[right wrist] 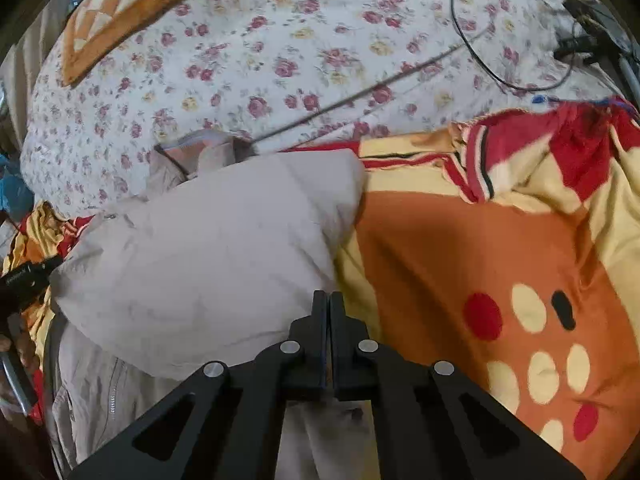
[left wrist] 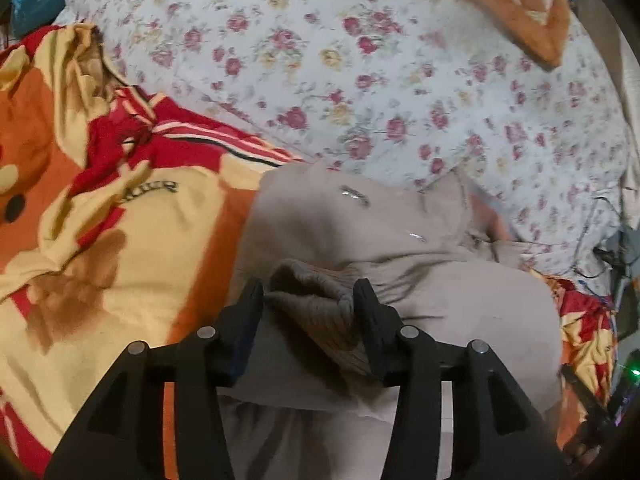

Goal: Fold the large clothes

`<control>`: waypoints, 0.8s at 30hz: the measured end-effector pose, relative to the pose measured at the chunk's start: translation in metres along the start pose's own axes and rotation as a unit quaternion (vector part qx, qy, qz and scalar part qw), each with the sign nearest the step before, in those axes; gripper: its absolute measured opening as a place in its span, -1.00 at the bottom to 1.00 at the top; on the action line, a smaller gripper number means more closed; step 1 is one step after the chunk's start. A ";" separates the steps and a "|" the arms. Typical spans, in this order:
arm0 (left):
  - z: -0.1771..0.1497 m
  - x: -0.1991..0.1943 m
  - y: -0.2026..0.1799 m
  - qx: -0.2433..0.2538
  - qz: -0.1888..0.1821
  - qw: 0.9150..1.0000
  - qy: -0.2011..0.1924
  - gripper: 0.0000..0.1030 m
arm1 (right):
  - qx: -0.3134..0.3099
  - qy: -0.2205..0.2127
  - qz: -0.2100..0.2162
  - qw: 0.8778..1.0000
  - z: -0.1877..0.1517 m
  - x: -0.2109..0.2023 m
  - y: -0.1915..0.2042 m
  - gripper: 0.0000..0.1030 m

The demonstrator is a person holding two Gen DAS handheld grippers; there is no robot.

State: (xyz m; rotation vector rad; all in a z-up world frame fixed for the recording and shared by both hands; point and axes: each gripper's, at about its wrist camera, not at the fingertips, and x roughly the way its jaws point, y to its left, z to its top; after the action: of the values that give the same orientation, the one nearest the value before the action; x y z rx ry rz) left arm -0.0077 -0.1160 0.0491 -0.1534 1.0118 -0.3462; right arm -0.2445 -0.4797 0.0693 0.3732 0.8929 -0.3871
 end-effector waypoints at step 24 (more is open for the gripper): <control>-0.014 0.027 -0.030 0.094 0.049 0.994 -0.010 0.63 | -0.020 0.031 0.022 0.999 0.061 0.009 0.009 0.25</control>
State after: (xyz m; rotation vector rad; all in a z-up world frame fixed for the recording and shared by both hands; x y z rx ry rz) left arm -0.0131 -0.1535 0.0284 0.0624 0.9590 -0.3470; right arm -0.1943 -0.5012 0.0986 0.3690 0.9490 -0.3180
